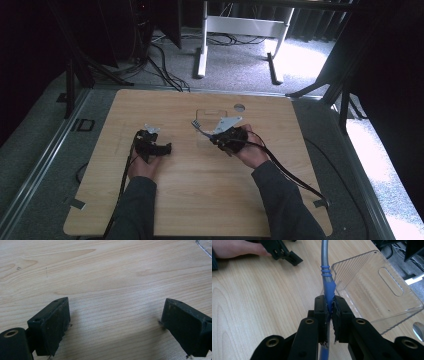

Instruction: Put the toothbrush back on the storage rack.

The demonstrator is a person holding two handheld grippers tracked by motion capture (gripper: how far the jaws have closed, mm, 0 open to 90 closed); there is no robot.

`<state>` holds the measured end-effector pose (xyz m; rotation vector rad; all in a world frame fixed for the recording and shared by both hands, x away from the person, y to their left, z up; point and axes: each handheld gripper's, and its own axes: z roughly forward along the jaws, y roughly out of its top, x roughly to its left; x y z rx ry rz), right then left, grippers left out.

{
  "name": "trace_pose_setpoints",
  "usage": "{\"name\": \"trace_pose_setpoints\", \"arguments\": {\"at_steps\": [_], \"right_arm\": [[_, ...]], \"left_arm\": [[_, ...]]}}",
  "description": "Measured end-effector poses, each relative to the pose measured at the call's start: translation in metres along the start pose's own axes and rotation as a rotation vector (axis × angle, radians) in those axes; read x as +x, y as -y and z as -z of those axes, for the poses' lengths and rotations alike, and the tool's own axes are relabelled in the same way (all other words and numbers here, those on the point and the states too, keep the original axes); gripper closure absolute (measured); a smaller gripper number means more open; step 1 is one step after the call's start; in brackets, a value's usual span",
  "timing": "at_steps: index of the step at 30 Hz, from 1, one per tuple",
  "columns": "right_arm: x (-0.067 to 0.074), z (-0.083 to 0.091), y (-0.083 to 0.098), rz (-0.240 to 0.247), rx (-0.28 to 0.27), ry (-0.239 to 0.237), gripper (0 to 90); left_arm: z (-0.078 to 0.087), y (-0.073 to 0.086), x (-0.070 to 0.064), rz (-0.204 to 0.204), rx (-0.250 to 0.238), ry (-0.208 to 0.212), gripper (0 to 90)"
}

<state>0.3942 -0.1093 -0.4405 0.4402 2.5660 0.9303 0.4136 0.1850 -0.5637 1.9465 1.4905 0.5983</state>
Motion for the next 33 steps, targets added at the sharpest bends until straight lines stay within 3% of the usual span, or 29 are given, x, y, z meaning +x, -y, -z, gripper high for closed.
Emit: {"name": "trace_pose_setpoints", "arguments": {"at_steps": [33], "right_arm": [[-0.0075,0.0083,-0.002,-0.038,-0.047,0.052,82.1]], "left_arm": [[0.0001,-0.0002,0.0001,-0.001,0.003,0.001,8.6]]}}
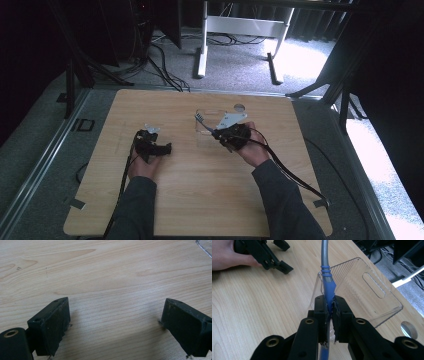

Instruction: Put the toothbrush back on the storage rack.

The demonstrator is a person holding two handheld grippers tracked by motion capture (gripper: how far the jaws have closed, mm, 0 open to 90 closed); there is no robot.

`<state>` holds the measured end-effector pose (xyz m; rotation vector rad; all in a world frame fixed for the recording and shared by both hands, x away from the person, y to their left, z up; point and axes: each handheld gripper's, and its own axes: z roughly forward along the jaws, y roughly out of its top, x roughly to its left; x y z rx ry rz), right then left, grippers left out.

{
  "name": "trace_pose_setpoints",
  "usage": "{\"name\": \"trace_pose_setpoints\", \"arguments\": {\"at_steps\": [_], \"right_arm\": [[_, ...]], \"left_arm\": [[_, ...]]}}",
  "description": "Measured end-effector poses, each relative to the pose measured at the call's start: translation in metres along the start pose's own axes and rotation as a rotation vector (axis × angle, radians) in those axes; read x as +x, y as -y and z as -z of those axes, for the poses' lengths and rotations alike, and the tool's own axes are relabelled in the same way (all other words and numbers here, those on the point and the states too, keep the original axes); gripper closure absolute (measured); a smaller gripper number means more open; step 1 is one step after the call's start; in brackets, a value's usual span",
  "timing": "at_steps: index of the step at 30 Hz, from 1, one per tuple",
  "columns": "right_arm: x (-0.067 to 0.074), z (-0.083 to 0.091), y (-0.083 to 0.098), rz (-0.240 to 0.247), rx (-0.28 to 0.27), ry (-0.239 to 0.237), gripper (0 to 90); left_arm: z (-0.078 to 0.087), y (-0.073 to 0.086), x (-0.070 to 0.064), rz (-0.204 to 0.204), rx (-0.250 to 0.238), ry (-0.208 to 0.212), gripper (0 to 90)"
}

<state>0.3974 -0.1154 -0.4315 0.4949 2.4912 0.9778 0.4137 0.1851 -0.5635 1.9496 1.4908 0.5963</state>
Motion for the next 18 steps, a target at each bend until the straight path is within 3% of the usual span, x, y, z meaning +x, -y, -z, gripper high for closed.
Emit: {"name": "trace_pose_setpoints", "arguments": {"at_steps": [18], "right_arm": [[-0.0038,0.0039,-0.001,-0.027,-0.024,0.03,82.1]], "left_arm": [[-0.0002,0.0,-0.0001,0.002,-0.002,-0.001,8.6]]}}
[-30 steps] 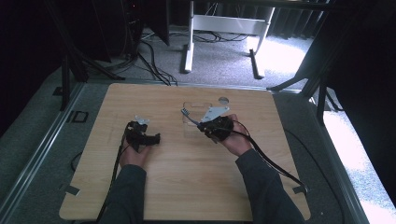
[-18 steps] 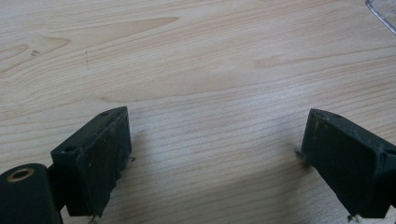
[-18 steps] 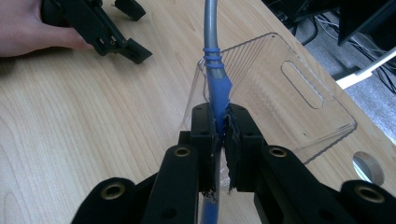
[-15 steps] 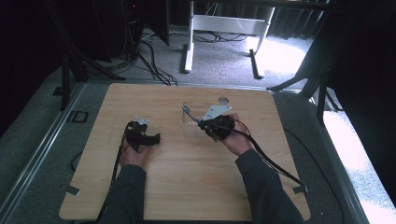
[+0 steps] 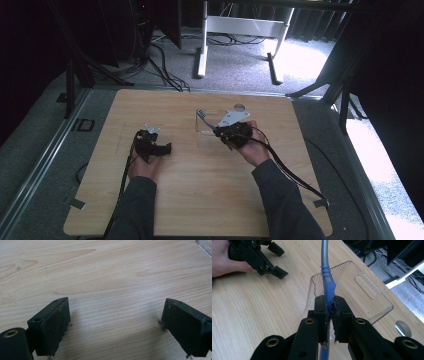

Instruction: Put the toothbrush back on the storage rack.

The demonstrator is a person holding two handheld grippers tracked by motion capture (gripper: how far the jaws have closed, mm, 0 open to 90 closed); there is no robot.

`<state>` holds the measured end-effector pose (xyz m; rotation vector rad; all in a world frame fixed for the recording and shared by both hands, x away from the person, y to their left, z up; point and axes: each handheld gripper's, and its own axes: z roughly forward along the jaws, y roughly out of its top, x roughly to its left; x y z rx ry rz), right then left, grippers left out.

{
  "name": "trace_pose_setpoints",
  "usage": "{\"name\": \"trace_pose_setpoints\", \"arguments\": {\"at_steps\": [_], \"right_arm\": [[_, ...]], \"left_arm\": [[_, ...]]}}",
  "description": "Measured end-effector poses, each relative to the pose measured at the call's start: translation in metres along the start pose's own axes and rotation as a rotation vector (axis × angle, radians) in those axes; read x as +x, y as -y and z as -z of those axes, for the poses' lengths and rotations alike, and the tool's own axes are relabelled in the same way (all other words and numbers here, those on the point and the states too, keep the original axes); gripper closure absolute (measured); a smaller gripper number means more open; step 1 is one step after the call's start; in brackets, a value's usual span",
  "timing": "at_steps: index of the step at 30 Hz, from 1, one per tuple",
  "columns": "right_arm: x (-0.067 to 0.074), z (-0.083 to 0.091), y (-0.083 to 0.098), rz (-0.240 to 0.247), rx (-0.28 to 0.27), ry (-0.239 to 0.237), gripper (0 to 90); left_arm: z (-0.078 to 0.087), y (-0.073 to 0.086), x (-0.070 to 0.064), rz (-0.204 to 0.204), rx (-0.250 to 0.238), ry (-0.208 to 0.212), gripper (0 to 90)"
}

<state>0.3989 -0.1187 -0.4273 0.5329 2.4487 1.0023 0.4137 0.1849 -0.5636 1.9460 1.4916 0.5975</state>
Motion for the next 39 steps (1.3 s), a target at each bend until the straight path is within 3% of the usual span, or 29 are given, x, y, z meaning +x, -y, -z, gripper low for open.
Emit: {"name": "trace_pose_setpoints", "arguments": {"at_steps": [39], "right_arm": [[-0.013,0.005,-0.003,-0.085,-0.058,0.068,82.1]], "left_arm": [[0.0,0.0,0.0,0.0,0.001,0.0,8.6]]}}
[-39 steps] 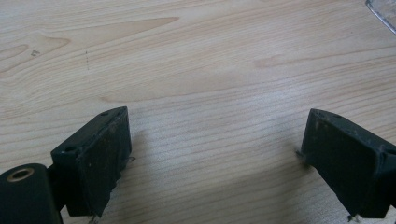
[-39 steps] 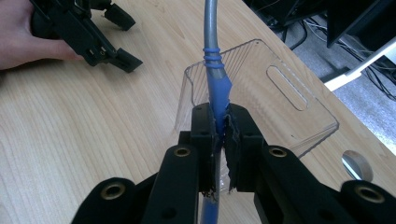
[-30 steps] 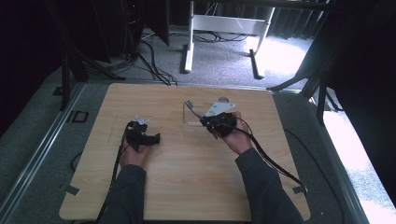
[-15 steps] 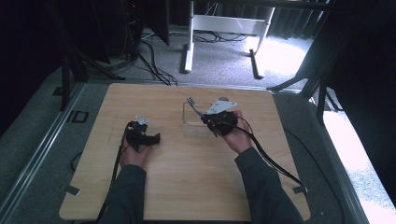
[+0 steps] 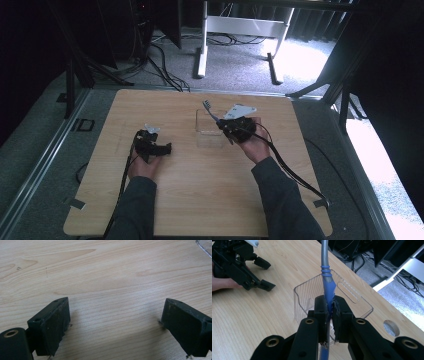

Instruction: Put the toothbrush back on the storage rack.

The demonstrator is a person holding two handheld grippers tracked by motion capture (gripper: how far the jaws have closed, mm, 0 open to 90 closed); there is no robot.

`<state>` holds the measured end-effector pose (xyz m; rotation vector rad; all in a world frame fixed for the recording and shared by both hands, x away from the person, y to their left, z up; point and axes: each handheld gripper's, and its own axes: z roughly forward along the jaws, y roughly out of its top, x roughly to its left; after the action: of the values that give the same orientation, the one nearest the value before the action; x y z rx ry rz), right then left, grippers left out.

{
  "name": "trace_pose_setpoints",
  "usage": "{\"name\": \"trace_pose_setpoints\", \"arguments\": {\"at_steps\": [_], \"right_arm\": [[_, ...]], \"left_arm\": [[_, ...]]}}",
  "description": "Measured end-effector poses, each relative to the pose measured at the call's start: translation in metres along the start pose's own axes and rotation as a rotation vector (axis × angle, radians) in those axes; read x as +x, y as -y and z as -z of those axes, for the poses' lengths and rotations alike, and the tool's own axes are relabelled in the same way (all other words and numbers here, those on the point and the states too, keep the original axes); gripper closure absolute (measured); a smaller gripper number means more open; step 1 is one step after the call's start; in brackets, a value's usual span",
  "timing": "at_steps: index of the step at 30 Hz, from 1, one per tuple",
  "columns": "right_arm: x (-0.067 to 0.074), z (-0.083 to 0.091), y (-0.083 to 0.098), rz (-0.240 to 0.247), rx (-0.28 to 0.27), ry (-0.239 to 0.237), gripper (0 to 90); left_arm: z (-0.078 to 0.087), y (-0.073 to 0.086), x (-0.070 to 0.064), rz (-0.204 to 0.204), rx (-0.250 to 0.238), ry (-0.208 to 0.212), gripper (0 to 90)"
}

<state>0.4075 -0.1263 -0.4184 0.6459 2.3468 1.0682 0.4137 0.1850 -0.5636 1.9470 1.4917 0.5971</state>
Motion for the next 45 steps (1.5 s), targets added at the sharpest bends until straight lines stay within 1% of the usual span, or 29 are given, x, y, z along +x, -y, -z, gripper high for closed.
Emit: {"name": "trace_pose_setpoints", "arguments": {"at_steps": [8,20,35,45], "right_arm": [[-0.002,0.0,0.0,-0.01,-0.01,0.009,82.1],[-0.006,-0.001,-0.001,-0.039,-0.035,0.021,82.1],[-0.012,-0.001,-0.002,-0.092,-0.081,0.038,82.1],[-0.015,-0.001,-0.002,-0.116,-0.103,0.046,82.1]], "left_arm": [[0.0,0.0,0.0,0.0,0.0,0.0,8.6],[0.0,0.0,0.0,0.0,0.0,0.001,8.6],[0.0,0.0,0.0,-0.001,0.0,0.0,8.6],[0.0,0.0,0.0,-0.002,0.0,0.0,8.6]]}}
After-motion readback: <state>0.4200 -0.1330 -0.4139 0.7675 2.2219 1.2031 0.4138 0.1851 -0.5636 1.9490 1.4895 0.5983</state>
